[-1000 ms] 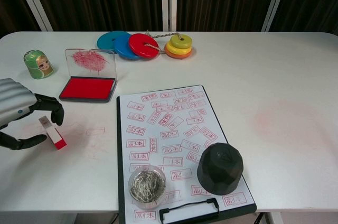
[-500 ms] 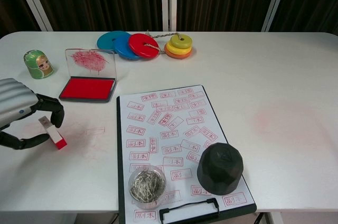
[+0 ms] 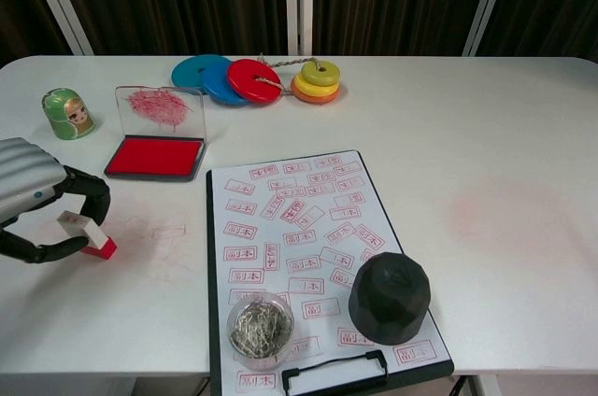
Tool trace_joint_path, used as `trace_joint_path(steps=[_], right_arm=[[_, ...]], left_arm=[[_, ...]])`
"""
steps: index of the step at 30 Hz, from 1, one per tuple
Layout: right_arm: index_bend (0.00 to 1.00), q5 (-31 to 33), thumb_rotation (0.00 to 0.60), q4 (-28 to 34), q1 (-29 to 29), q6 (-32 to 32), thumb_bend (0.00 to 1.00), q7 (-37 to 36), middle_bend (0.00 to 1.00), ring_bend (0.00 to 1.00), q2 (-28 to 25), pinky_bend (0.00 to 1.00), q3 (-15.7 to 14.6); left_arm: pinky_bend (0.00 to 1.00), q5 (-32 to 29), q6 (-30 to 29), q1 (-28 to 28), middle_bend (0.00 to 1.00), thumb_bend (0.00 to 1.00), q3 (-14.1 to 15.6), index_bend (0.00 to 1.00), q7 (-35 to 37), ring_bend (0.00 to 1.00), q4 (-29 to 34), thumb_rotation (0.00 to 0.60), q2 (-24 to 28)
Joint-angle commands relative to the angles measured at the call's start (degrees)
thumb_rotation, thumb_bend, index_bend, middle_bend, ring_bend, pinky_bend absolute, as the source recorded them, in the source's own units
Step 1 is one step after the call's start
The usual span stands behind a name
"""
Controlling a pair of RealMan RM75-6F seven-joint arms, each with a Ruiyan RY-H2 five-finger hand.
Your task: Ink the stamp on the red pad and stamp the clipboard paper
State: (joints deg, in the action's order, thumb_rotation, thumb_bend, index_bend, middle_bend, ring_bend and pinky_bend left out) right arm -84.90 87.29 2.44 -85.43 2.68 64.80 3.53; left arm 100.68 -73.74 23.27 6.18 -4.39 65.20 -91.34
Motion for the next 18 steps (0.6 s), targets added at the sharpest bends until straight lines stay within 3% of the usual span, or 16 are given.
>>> trace_joint_path(steps=[1, 8, 18], right_arm=[[0.00, 0.0, 0.600, 0.1, 0.0, 0.0, 0.28, 0.1, 0.00, 0.00, -0.1, 0.00, 0.0], [0.00, -0.2, 0.600, 0.6, 0.2, 0.1, 0.28, 0.6, 0.00, 0.00, -0.2, 0.00, 0.0], [0.00, 0.2, 0.600, 0.9, 0.2, 0.3, 0.28, 0.8, 0.00, 0.00, -0.3, 0.00, 0.0]], left_arm=[[0.99, -0.1, -0.7, 0.1, 0.57, 0.38, -0.3, 0.58, 0.5, 0.96, 0.3, 0.600, 0.2], [1.00, -1.1, -1.9, 1.7, 0.61, 0.39, -3.0, 0.62, 4.5, 0.99, 2.5, 0.600, 1.7], [1.00, -8.7, 7.2, 8.8, 0.65, 0.41, -9.8, 0.66, 18.3, 1.00, 2.4, 0.600, 0.9]])
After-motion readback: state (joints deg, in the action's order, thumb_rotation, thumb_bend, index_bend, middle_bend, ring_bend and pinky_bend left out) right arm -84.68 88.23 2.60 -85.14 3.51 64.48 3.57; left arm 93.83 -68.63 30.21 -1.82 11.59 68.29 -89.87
